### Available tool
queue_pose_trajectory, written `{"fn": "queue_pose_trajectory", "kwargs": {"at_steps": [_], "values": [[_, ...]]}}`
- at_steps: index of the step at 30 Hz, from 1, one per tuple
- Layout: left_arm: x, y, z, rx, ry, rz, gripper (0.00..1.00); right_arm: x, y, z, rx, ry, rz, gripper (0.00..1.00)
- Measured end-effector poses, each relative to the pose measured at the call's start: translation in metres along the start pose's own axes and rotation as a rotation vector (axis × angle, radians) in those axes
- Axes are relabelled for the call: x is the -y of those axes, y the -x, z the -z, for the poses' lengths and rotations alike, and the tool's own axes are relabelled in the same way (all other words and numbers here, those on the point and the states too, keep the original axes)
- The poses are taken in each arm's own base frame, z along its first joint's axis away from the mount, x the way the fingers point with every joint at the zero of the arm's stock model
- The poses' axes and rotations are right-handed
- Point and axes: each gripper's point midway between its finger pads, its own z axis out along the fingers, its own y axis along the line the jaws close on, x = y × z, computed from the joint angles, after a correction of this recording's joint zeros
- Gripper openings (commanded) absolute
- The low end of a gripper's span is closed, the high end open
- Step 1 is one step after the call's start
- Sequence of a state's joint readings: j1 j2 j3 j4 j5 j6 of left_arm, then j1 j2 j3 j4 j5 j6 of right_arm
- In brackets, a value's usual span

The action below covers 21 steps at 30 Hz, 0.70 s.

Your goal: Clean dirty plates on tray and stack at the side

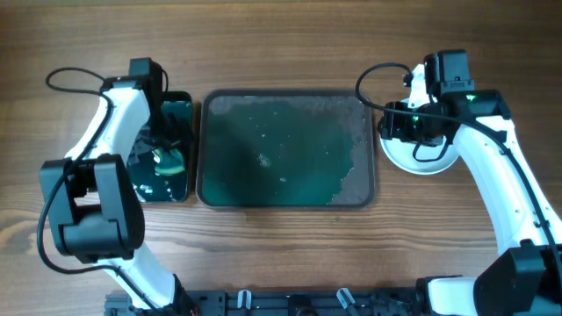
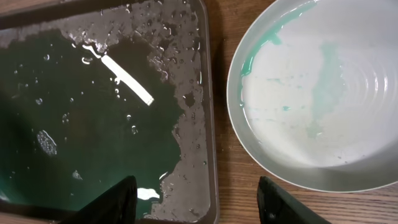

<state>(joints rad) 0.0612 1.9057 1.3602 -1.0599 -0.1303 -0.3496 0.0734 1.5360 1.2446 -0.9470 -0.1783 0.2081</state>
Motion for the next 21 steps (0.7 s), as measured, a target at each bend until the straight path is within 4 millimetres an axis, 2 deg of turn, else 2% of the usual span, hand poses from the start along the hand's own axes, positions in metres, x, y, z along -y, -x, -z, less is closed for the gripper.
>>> {"fn": "queue_pose_trajectory", "kwargs": {"at_steps": [1, 3, 4, 5, 7, 10, 14, 17, 21], "values": [[-0.002, 0.000, 0.016, -0.017, 0.004, -0.002, 1.00, -0.001, 0.000, 0.004, 0.008, 0.001, 0.003, 0.70], [0.005, 0.021, 0.056, 0.057, -0.042, 0.005, 1.00, -0.004, 0.003, 0.020, 0.059, 0.009, 0.016, 0.77], [0.007, 0.025, 0.071, 0.081, -0.062, 0.007, 1.00, -0.006, 0.004, 0.028, 0.084, 0.014, 0.024, 0.91], [0.009, 0.028, 0.097, 0.129, -0.094, 0.006, 1.00, -0.009, 0.005, 0.047, 0.136, 0.024, 0.032, 1.00], [0.014, 0.022, 0.133, 0.199, -0.146, -0.007, 1.00, -0.013, 0.002, 0.075, 0.208, 0.035, 0.053, 1.00], [0.020, 0.010, 0.165, 0.266, -0.212, -0.030, 1.00, -0.012, -0.016, 0.115, 0.288, 0.024, 0.066, 1.00], [0.032, 0.004, 0.170, 0.256, -0.260, -0.047, 1.00, -0.011, -0.037, 0.156, 0.393, 0.023, 0.079, 1.00], [0.035, 0.003, 0.170, 0.250, -0.272, -0.050, 1.00, -0.015, -0.050, 0.194, 0.535, 0.054, 0.092, 1.00], [0.035, 0.002, 0.170, 0.248, -0.276, -0.048, 1.00, -0.017, -0.061, 0.217, 0.617, 0.103, 0.009, 1.00]]}}
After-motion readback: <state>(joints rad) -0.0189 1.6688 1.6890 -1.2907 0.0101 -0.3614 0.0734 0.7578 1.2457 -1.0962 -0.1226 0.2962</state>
